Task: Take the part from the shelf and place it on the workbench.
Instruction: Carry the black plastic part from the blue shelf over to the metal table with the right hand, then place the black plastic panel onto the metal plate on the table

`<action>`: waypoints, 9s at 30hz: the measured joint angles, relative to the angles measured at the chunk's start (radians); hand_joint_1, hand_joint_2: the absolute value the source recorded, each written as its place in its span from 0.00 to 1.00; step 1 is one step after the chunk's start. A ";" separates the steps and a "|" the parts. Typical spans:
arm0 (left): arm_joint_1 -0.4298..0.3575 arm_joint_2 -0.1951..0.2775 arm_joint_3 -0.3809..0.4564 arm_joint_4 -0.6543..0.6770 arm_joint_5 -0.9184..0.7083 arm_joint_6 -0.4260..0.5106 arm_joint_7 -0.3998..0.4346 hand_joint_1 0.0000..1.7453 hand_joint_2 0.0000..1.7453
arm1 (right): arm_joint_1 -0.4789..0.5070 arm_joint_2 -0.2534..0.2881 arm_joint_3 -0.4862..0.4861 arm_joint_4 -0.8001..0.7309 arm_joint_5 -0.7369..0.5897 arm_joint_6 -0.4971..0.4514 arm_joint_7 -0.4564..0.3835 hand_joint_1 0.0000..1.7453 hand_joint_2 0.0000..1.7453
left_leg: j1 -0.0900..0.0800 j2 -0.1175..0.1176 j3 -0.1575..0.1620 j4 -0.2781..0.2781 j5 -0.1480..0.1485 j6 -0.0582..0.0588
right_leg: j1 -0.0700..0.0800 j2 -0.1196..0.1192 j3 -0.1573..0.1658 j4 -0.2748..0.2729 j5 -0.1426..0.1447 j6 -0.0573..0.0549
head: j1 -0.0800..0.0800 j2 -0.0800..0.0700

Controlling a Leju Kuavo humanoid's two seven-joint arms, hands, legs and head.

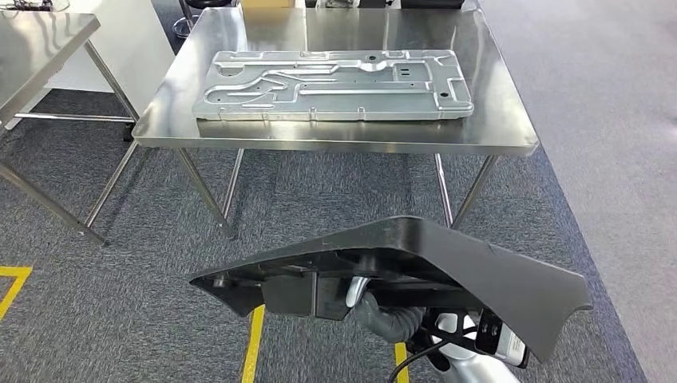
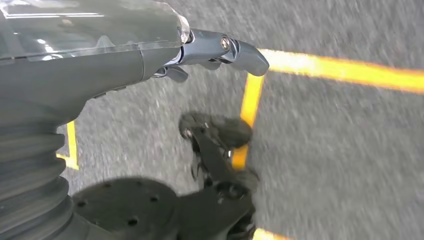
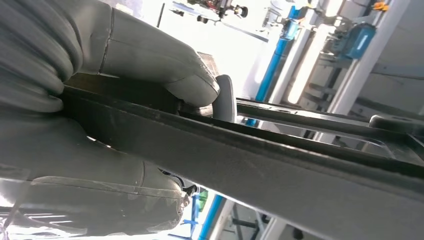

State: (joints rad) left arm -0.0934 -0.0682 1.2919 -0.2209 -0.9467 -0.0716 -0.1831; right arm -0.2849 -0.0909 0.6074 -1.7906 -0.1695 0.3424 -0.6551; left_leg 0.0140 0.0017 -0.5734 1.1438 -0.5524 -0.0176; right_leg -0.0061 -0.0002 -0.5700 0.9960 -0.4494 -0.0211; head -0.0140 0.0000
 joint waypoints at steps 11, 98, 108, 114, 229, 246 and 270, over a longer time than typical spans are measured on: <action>0.004 0.004 0.000 0.000 -0.001 0.000 0.000 0.00 1.00 | -0.003 0.000 0.000 0.003 -0.002 0.000 0.000 1.00 1.00 | -0.009 -0.001 -0.020 -0.129 0.096 0.029 | 0.009 0.010 0.052 0.008 -0.046 0.027 | 0.000 0.000; 0.002 0.024 0.013 0.002 0.011 0.001 -0.016 0.00 1.00 | 0.039 0.046 -0.088 -0.137 0.084 0.007 -0.001 1.00 1.00 | -0.002 0.002 -0.098 0.092 0.003 -0.012 | 0.008 0.026 0.020 -0.001 -0.010 -0.013 | 0.001 0.000; 0.000 0.027 0.019 0.002 0.012 0.002 -0.026 0.00 1.00 | 0.023 0.054 -0.258 -0.343 0.127 -0.085 -0.001 1.00 1.00 | -0.003 -0.001 -0.033 -0.136 0.135 0.033 | 0.008 0.017 -0.006 0.104 -0.103 0.034 | 0.002 0.000; -0.001 0.026 0.020 0.003 0.014 0.001 -0.025 0.00 1.00 | -0.042 0.043 -0.323 -0.352 0.113 -0.176 -0.001 1.00 1.00 | -0.004 0.005 -0.023 -0.135 0.124 0.036 | -0.002 0.005 -0.102 0.208 -0.073 0.040 | 0.001 0.000; -0.009 0.013 -0.030 0.006 -0.043 -0.022 -0.059 0.00 0.00 | -0.732 0.348 -0.035 1.352 1.401 -0.923 0.462 0.00 0.00 | 0.002 -0.004 -0.016 -0.145 0.127 0.017 | 0.008 0.010 -0.045 0.038 0.001 0.026 | 0.000 0.000; 0.007 0.001 0.003 0.006 0.015 -0.052 -0.076 0.00 0.00 | -0.339 0.093 -0.368 0.488 1.215 -1.042 0.296 0.00 0.00 | 0.003 -0.004 -0.052 -0.043 0.054 -0.008 | 0.003 -0.016 -0.017 -0.005 0.019 -0.002 | 0.000 0.000; 0.026 -0.004 0.045 0.006 0.008 -0.067 -0.092 0.00 0.00 | 0.465 0.157 -1.352 0.129 1.014 -0.860 0.002 0.00 0.00 | -0.006 0.004 -0.044 -0.143 0.157 0.029 | -0.011 -0.002 0.103 0.007 -0.086 0.052 | 0.000 0.000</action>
State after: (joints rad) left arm -0.0671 -0.0727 1.3364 -0.2148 -0.9392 -0.1387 -0.2749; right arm 0.1798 0.0658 -0.7442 -1.6620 0.8445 -0.5181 -0.6527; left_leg 0.0082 0.0059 -0.6177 1.0003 -0.3949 0.0115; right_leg -0.0175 -0.0023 -0.4672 1.0034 -0.5353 0.0306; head -0.0135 0.0000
